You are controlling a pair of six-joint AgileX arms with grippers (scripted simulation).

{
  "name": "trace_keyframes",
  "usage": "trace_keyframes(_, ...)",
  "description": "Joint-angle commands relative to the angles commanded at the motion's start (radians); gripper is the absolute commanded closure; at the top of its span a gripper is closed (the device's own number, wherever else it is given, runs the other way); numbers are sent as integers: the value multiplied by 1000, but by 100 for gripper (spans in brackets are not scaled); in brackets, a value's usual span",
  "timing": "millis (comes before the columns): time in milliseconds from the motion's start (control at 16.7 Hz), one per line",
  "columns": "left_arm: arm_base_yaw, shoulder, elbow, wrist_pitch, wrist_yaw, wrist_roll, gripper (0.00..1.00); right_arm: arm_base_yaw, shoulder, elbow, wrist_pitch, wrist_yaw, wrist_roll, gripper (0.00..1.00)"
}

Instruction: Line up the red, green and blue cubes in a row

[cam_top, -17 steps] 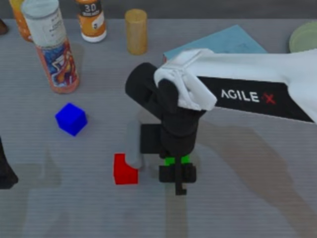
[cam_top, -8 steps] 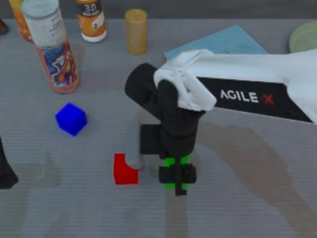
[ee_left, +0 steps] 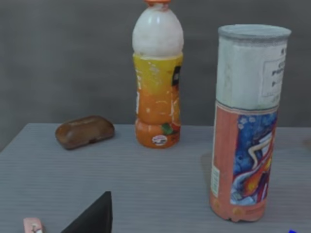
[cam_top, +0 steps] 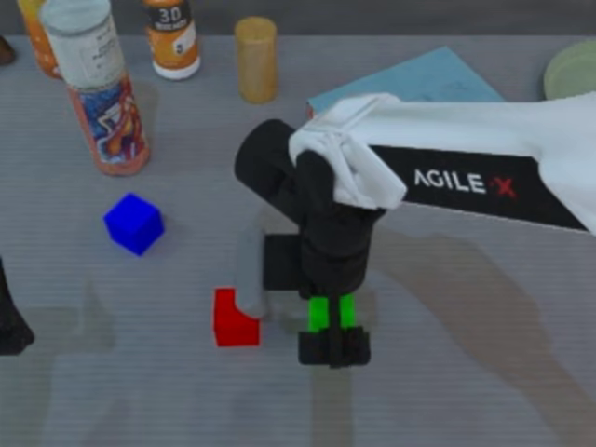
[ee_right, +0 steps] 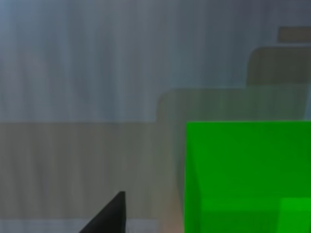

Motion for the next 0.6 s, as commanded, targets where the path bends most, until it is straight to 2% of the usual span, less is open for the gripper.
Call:
trace_keyframes(360,0,0,0,0,0,0,0,-2,-1,4,-4,0,0,0)
trace_keyframes(600,0,0,0,0,0,0,0,-3,-25,88,-114,0,2,0)
